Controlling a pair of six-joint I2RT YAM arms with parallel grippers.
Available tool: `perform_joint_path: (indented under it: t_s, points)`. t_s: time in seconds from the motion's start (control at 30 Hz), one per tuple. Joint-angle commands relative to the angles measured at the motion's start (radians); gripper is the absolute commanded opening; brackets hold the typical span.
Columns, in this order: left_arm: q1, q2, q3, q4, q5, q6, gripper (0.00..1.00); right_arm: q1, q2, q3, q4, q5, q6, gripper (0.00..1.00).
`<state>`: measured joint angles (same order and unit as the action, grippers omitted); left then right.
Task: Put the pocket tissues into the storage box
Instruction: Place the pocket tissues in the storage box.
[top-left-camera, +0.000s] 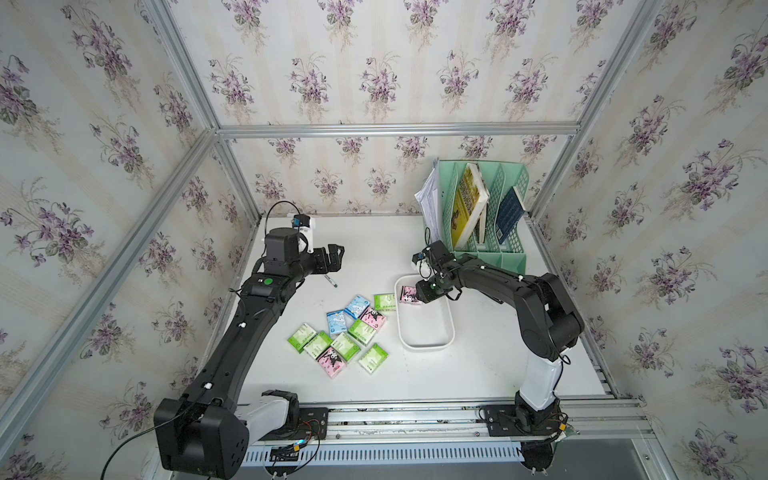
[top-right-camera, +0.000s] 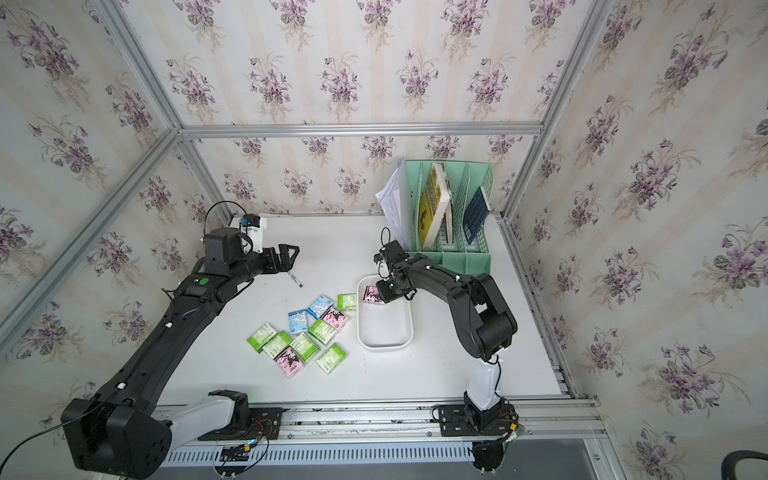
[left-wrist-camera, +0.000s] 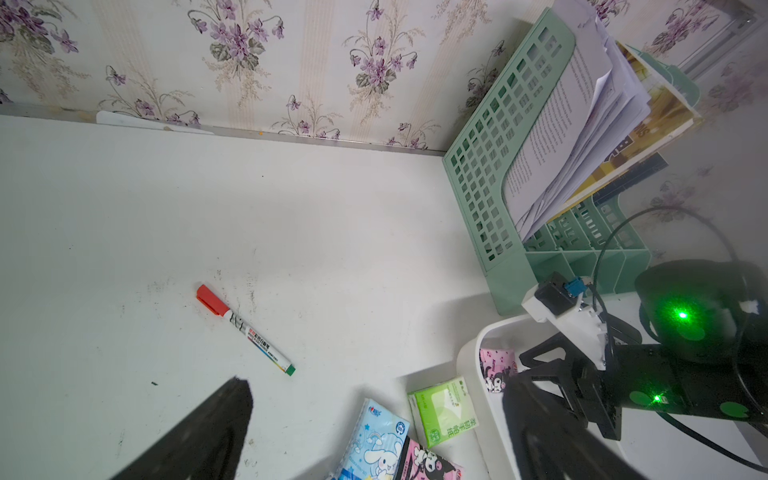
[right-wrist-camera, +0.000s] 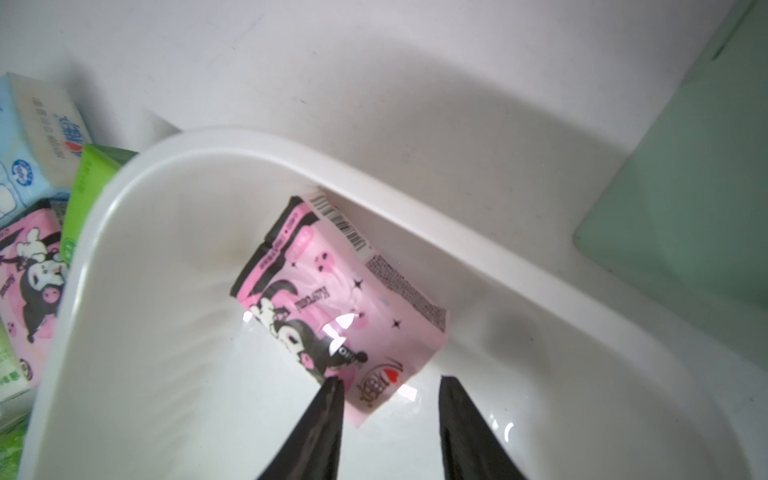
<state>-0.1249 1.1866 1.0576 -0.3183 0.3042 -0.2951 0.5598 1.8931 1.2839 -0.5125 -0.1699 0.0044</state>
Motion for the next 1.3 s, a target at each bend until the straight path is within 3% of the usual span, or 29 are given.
perform_joint_path:
  t_s: [0.0, 0.37, 0.63, 0.8, 0.87, 1.27]
  points:
    - [0.000, 0.002, 0.008, 0.008, 0.013, -0.001, 0.99, -0.001, 0.010, 0.001, 0.028, -0.040, 0.005, 0.43]
    - [0.000, -0.006, 0.008, -0.024, -0.014, 0.012, 0.99, -0.001, 0.046, 0.033, 0.069, -0.095, 0.032, 0.35]
    - [0.000, -0.003, 0.007, -0.021, -0.013, 0.005, 0.99, -0.003, 0.016, 0.053, 0.103, -0.076, 0.034, 0.43]
    - [0.001, -0.006, 0.001, -0.019, -0.014, 0.005, 0.99, -0.008, -0.049, 0.007, 0.111, -0.034, 0.043, 0.46]
    - [0.001, -0.005, 0.001, -0.019, -0.014, 0.005, 0.99, -0.054, -0.085, -0.021, 0.111, -0.011, 0.048, 0.46]
    - [-0.001, -0.008, -0.005, -0.008, -0.010, -0.014, 0.99, -0.076, -0.129, -0.128, 0.082, 0.046, 0.058, 0.41]
